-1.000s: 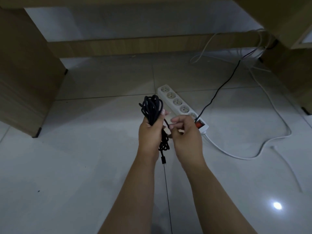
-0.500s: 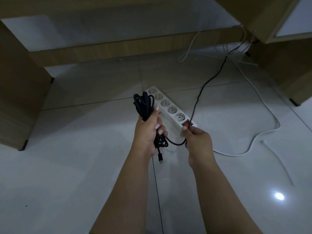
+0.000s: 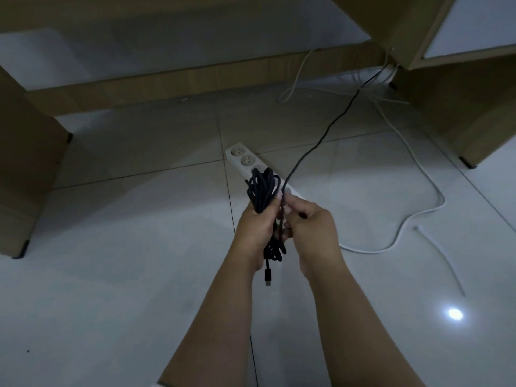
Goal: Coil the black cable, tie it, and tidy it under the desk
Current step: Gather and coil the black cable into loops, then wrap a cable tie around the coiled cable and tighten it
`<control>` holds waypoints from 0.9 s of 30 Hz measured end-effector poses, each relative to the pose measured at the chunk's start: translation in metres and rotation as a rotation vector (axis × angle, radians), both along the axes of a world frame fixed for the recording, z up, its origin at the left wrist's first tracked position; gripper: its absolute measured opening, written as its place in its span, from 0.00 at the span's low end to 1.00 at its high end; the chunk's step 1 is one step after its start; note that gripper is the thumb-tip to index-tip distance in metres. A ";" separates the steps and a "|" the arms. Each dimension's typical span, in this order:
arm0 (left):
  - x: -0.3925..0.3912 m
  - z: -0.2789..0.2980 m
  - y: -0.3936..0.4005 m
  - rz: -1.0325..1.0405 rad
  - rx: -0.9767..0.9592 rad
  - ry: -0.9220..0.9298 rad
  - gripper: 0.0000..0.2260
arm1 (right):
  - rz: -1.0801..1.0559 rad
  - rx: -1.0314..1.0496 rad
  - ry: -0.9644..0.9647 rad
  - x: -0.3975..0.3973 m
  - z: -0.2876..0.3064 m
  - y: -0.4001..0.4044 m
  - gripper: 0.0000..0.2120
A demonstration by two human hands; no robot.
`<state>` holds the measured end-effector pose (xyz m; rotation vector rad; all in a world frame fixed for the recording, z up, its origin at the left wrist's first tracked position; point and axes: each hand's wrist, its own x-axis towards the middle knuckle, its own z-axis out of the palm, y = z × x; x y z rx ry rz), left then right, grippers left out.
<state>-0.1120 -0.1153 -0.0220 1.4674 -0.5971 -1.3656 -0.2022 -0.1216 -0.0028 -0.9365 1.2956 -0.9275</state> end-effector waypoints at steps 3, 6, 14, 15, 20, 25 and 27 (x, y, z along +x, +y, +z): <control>-0.006 0.001 -0.003 -0.013 0.030 0.000 0.16 | 0.034 -0.075 0.136 -0.006 -0.002 0.001 0.16; -0.013 0.002 -0.007 -0.030 0.037 0.014 0.16 | 0.082 -0.201 0.336 -0.014 0.000 -0.005 0.14; -0.020 0.000 -0.013 -0.104 0.034 -0.008 0.23 | 0.187 -0.255 0.395 -0.039 -0.002 -0.015 0.15; -0.021 0.000 -0.012 -0.135 0.008 -0.021 0.24 | 0.171 -0.245 0.397 -0.040 -0.003 -0.016 0.14; -0.019 0.000 -0.012 -0.277 -0.097 -0.017 0.11 | 0.183 -0.229 0.396 -0.044 -0.007 -0.021 0.12; -0.014 0.004 -0.015 -0.280 -0.020 0.006 0.04 | 0.203 -0.146 0.165 -0.060 0.008 -0.024 0.18; -0.013 0.005 -0.014 -0.306 -0.006 -0.061 0.04 | 0.283 -0.058 0.011 -0.061 0.007 -0.022 0.18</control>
